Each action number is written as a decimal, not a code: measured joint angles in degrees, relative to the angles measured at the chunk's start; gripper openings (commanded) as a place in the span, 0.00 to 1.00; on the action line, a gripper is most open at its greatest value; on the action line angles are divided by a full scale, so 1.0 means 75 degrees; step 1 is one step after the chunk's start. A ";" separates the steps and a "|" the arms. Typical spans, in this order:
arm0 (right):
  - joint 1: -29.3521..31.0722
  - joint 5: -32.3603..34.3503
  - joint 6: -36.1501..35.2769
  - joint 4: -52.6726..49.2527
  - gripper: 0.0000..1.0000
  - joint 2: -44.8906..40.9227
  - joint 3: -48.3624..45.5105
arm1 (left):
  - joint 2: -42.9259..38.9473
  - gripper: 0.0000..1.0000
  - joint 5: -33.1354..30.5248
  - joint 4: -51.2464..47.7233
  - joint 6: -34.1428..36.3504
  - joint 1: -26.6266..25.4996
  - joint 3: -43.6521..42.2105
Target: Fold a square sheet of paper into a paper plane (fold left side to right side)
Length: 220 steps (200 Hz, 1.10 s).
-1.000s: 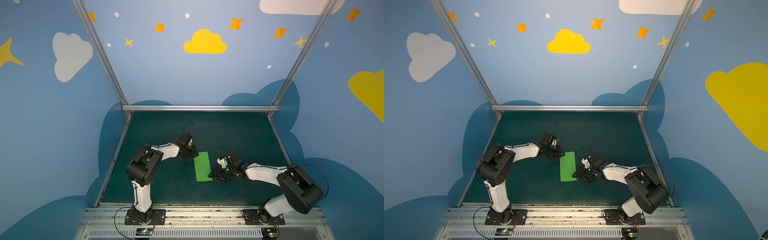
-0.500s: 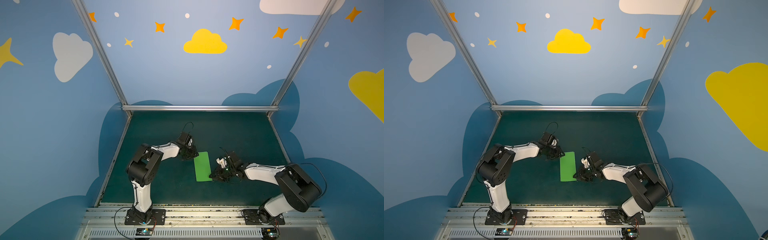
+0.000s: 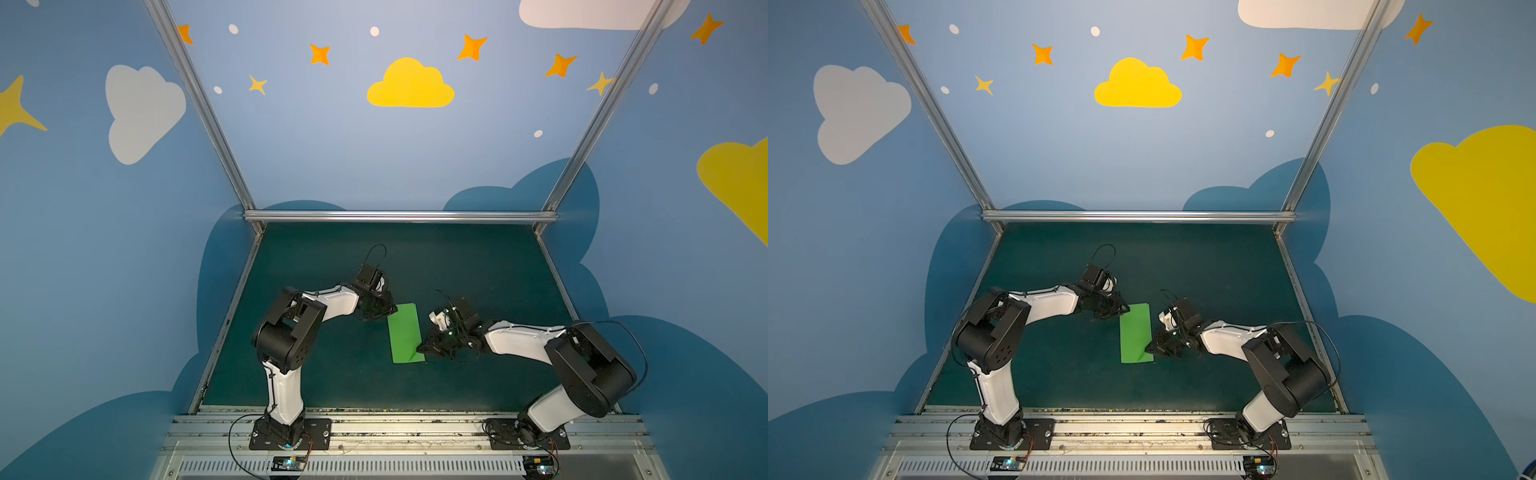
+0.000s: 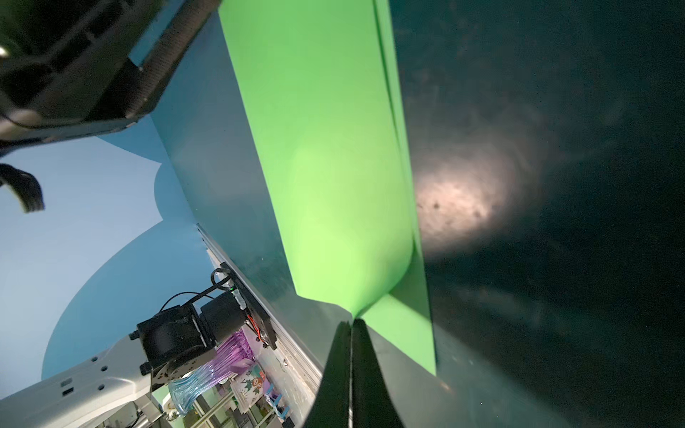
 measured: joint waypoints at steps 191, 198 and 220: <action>0.0251 -0.0207 -0.0017 0.0023 0.00 0.1970 0.1929 | 0.0044 0.28 0.0140 0.0023 0.0096 0.0044 0.0000; 0.0251 -0.0207 -0.0017 0.0023 0.00 0.2017 0.1953 | 0.0044 0.28 0.0140 0.0023 0.0099 0.0044 0.0000; 0.0251 -0.0207 -0.0020 0.0017 0.00 0.2165 0.2025 | 0.0044 0.28 0.0140 0.0023 0.0102 0.0044 0.0000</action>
